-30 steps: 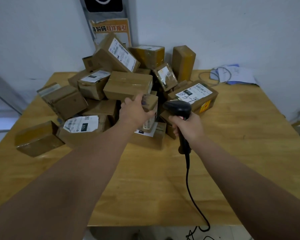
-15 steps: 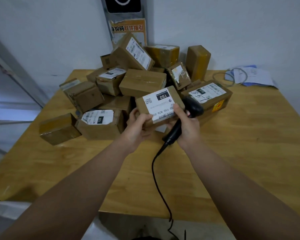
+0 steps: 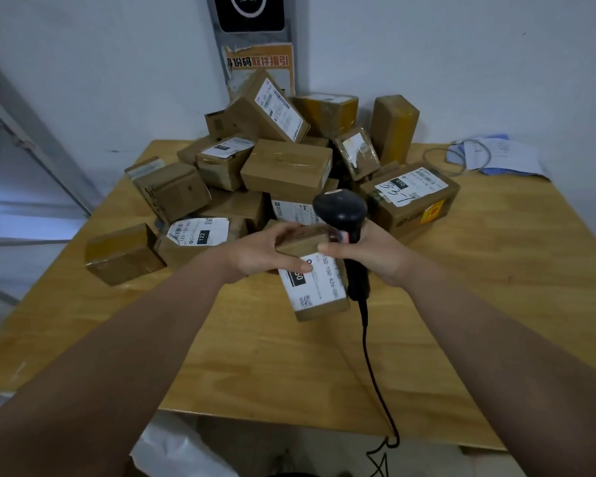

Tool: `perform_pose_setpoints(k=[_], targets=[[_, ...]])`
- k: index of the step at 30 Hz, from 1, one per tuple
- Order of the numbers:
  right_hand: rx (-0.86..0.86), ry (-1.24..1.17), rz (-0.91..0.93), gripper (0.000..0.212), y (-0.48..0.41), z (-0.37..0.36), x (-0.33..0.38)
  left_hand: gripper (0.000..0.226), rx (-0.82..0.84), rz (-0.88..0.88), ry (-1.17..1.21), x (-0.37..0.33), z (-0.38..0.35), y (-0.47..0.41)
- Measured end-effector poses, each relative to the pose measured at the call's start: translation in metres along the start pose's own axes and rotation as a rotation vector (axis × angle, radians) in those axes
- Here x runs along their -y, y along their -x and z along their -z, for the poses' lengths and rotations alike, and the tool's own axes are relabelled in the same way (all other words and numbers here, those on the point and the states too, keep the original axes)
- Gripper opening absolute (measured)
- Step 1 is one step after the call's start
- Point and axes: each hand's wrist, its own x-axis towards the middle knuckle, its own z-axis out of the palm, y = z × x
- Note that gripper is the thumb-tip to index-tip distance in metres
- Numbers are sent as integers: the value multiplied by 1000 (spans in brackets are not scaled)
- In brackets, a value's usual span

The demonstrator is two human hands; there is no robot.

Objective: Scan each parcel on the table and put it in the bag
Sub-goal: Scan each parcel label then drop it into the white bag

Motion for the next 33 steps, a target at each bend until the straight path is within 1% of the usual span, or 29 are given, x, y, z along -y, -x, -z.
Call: perform_pose_setpoints(k=[2, 4, 6, 7, 9, 11, 12, 15, 17, 19, 20, 21, 23, 25, 27, 30, 33], targets=[[-177, -171, -57, 42, 3, -1, -11, 78, -178, -11, 87, 9, -4, -1], [-347, -361, -180, 40, 6, -4, -22, 81, -305, -34, 237, 22, -9, -2], [-435, -465, -231, 41, 8, -8, -30, 83, -323, -53, 309, 33, -16, -3], [-454, -484, -212, 41, 10, -11, -33, 84, -300, -53, 272, 35, -20, -4], [-515, -459, -143, 42, 10, -16, -37, 88, -301, -44, 86, 38, -24, -5], [-585, -416, -105, 46, 10, -17, -35, 88, -384, -42, -106, 37, -23, -6], [-601, -407, -92, 48, 10, -17, -34, 89, -399, -72, -125, 36, -22, -6], [-614, -362, -72, 48, 10, -19, -30, 90, -364, -185, -60, 35, -17, -5], [-676, -240, -28, 35, 13, -24, -25, 80, -399, -207, -93, 37, -14, -5], [-740, -102, 33, 29, 19, -26, -21, 81, -487, -177, -111, 43, -10, -6], [-725, -76, 31, 25, 22, -27, -19, 85, -528, -152, -98, 46, -8, -6], [-667, -76, 0, 20, 27, -29, -17, 89, -569, -134, -92, 50, -5, -5], [-488, -34, -82, 15, 40, -36, -17, 93, -620, -110, -101, 56, -1, -4], [-393, 29, -113, 13, 50, -45, -20, 92, -646, -105, -140, 60, 2, -3], [-371, 49, -103, 18, 57, -51, -25, 89, -665, -102, -181, 63, 3, -2], [-349, 64, -84, 17, 61, -55, -29, 89, -688, -98, -201, 65, 3, -4], [-361, 94, -110, 16, 61, -57, -28, 91, -692, -89, -206, 67, 3, -4]])
